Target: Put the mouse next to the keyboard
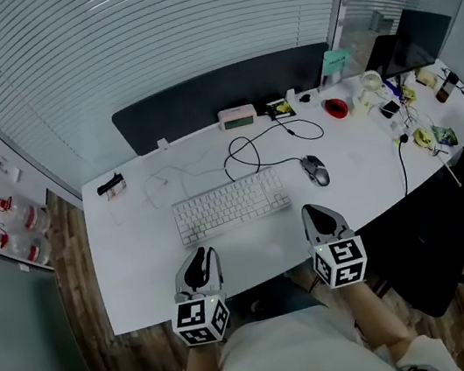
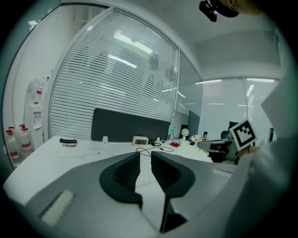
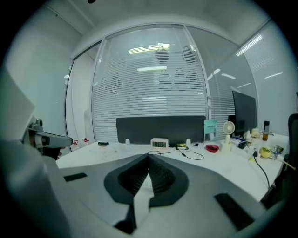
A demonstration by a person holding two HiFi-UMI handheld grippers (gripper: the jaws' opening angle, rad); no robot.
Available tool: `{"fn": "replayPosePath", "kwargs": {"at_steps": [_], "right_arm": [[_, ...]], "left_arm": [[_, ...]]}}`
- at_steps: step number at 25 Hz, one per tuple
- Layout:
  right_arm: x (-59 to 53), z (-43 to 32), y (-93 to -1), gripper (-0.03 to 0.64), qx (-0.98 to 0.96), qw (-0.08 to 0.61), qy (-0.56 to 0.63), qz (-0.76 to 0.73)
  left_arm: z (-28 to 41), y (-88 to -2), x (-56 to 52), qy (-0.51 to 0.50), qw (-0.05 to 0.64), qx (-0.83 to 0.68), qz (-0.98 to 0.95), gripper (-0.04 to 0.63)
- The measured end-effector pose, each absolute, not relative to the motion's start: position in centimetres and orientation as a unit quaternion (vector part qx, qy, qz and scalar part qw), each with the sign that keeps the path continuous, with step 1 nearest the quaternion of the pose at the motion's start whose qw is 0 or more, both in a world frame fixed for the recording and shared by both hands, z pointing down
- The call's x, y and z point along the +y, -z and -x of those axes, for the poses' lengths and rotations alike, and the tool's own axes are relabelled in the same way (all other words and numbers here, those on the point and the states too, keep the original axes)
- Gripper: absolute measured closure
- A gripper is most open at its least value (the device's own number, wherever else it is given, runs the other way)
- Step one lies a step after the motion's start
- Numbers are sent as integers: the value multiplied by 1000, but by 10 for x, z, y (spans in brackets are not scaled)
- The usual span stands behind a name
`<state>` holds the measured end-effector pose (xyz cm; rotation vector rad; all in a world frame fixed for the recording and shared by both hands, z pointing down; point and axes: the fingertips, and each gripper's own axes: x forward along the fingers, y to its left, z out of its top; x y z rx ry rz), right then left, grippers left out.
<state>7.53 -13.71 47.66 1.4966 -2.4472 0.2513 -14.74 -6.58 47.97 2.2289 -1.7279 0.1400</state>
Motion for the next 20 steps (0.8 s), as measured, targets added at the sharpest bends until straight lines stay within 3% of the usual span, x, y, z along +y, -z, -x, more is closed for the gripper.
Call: {"fn": "replayPosePath", "kwargs": {"at_steps": [10, 20], "right_arm": [[-87, -45, -457, 615, -876, 100, -47, -469], [-76, -31, -461, 615, -886, 92, -50, -452]], "left_arm": [[164, -476, -36, -47, 131, -638, -757, 583], [176, -475, -21, -47, 124, -652, -747, 585]]}}
